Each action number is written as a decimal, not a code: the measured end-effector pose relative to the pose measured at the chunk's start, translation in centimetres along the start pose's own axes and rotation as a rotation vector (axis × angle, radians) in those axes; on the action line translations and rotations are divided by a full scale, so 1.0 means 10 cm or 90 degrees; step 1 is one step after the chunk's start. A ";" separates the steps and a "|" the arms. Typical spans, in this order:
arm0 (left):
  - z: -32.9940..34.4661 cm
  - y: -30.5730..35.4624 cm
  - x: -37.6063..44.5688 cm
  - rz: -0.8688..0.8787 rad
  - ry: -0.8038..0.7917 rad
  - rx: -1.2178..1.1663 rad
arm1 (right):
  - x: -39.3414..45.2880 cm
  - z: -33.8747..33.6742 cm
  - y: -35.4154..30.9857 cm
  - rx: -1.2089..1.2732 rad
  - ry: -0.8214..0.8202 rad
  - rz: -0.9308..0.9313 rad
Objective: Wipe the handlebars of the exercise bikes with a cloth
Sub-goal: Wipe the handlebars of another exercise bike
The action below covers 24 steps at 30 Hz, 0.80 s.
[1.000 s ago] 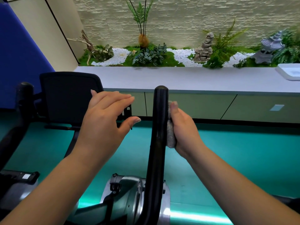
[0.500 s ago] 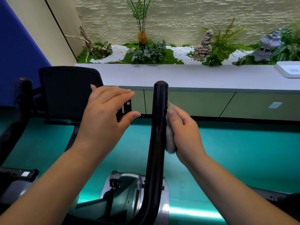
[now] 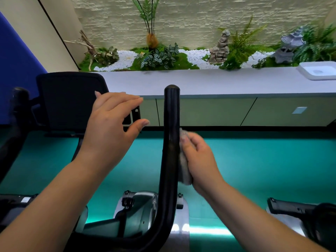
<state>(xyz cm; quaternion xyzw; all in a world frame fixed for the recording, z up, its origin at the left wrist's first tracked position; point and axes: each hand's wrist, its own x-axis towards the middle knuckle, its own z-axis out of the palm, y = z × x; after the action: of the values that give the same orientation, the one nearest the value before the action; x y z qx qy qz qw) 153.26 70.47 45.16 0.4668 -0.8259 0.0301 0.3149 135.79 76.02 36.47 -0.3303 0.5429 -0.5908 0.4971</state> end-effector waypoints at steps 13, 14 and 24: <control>0.04 0.06 -0.20 -0.001 -0.081 0.077 | -0.04 0.05 -0.07 0.000 0.006 -0.002; 0.04 0.06 -0.21 -0.002 -0.088 0.080 | -0.16 0.04 0.00 -0.020 0.000 0.008; 0.00 0.08 -0.26 -0.018 -0.123 0.082 | -0.17 0.07 -0.09 0.027 0.042 0.001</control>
<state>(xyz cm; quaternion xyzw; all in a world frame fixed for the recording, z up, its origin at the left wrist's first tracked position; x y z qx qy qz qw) 153.58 72.90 43.90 0.4985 -0.8420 0.0333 0.2036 136.71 77.35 37.71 -0.2992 0.5467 -0.6126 0.4862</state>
